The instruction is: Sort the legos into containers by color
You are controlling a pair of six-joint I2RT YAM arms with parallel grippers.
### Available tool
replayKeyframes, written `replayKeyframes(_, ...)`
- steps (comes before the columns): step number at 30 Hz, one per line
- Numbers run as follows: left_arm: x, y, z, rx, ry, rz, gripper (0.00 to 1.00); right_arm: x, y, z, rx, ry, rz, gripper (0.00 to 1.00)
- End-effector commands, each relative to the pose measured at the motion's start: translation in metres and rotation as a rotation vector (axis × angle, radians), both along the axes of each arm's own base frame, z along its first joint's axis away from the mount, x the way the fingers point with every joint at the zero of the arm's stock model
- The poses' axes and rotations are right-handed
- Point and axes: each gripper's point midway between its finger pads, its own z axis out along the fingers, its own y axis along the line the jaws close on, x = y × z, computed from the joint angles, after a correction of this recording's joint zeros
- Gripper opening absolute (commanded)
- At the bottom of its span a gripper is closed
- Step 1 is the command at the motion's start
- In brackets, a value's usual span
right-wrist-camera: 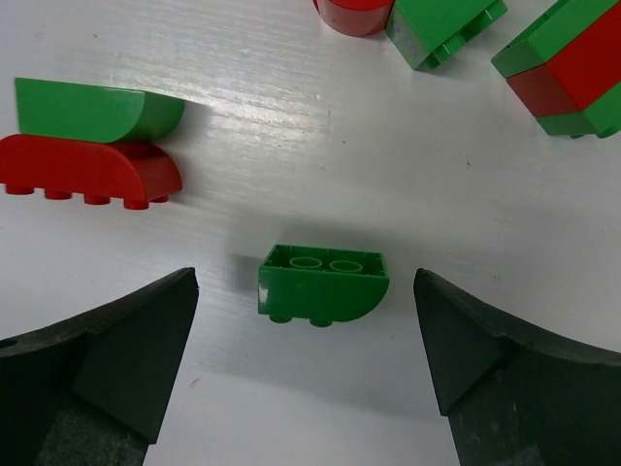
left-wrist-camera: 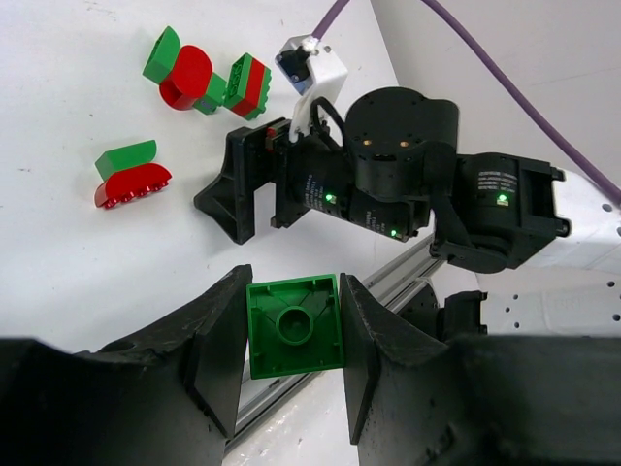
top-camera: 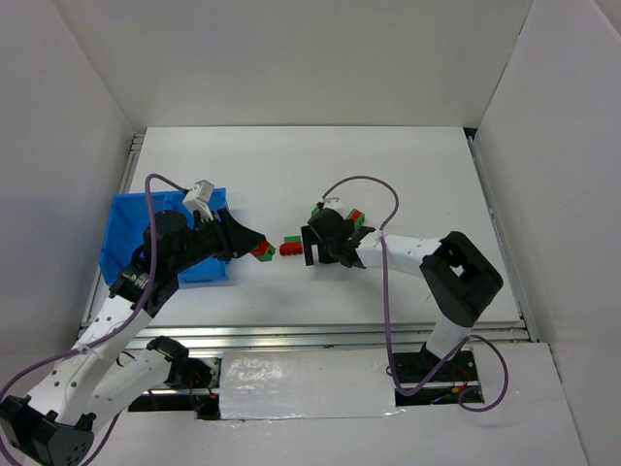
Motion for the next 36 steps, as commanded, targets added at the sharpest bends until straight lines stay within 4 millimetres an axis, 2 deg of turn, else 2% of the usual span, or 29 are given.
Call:
replayKeyframes(1,0.0,0.002,0.015,-0.011,-0.059,-0.001,0.0,0.003,0.006,0.037,0.075,-0.064,-0.007,1.0)
replayKeyframes(4,-0.003,0.0,0.02,-0.027,-0.064,-0.015,0.0,-0.01,0.024,0.08,0.218,-0.143,0.129,0.99)
replayKeyframes(5,-0.004,-0.001,0.022,-0.035,-0.069,-0.022,0.0,-0.028,0.038,0.108,0.35,-0.197,0.244,0.99)
replayKeyframes(7,-0.008,-0.003,0.027,-0.056,-0.073,-0.041,0.0,-0.058,0.051,0.143,0.452,-0.297,0.407,0.99)
replayKeyframes(8,-0.009,-0.004,0.027,-0.061,-0.073,-0.048,0.0,-0.072,0.064,0.161,0.519,-0.335,0.499,0.99)
replayKeyframes(12,-0.018,-0.013,0.037,-0.108,-0.085,-0.109,0.0,-0.134,0.096,0.219,0.656,-0.518,0.789,0.98)
replayKeyframes(13,-0.019,-0.014,0.037,-0.116,-0.08,-0.12,0.0,-0.14,0.1,0.226,0.67,-0.541,0.814,0.98)
replayKeyframes(16,-0.024,-0.018,0.036,-0.132,-0.073,-0.151,0.0,-0.146,0.113,0.244,0.679,-0.596,0.827,0.98)
replayKeyframes(18,-0.025,-0.019,0.036,-0.143,-0.066,-0.156,0.0,-0.14,0.118,0.256,0.669,-0.628,0.799,0.97)
replayKeyframes(23,-0.026,-0.016,0.032,-0.129,-0.041,-0.145,0.0,-0.139,0.132,0.259,0.63,-0.674,0.778,0.91)
replayKeyframes(29,-0.024,-0.011,0.022,-0.088,0.008,-0.112,0.0,-0.13,0.134,0.263,0.588,-0.714,0.721,0.85)
replayKeyframes(35,-0.023,-0.012,0.018,-0.081,0.026,-0.113,0.0,-0.126,0.135,0.267,0.577,-0.733,0.699,0.72)
replayKeyframes(36,-0.023,-0.013,0.018,-0.083,0.027,-0.114,0.0,-0.124,0.136,0.265,0.566,-0.73,0.7,0.67)
